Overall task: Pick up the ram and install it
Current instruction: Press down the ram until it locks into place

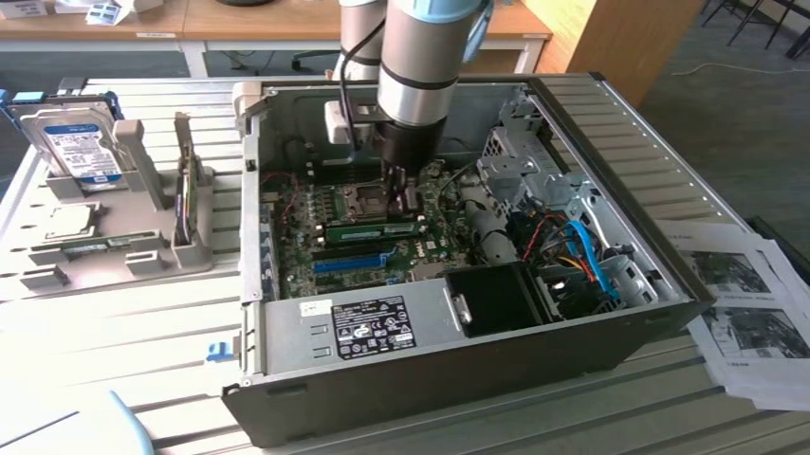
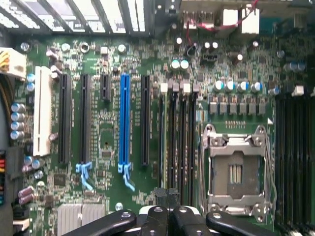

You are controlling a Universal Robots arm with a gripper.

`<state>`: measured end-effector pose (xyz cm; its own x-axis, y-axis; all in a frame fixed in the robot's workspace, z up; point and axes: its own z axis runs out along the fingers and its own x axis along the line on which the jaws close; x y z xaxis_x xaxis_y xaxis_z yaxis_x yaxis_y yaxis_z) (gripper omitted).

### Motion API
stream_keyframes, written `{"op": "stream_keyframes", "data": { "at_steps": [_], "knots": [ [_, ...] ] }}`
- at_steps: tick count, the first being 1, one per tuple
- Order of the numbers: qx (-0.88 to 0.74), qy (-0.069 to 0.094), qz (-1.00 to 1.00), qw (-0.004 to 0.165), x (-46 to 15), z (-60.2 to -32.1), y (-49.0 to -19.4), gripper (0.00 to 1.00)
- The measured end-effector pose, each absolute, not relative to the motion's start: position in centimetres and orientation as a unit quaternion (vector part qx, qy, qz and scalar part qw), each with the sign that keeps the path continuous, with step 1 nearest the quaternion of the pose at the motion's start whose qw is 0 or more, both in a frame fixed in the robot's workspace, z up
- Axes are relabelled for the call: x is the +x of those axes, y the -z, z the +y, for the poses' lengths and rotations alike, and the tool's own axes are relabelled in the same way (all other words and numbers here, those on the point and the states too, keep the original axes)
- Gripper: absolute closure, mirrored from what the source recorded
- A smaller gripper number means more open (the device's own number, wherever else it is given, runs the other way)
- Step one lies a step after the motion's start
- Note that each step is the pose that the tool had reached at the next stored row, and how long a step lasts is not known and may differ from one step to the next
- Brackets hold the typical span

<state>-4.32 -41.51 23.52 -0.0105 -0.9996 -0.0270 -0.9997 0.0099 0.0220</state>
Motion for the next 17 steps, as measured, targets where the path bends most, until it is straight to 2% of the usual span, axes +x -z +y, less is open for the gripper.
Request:
{"op": "stream_keyframes", "data": {
  "at_steps": [17],
  "knots": [
    [-0.703,-0.017,0.711,0.002,-8.4,-41.5,-23.5,0.91]
  ]
}}
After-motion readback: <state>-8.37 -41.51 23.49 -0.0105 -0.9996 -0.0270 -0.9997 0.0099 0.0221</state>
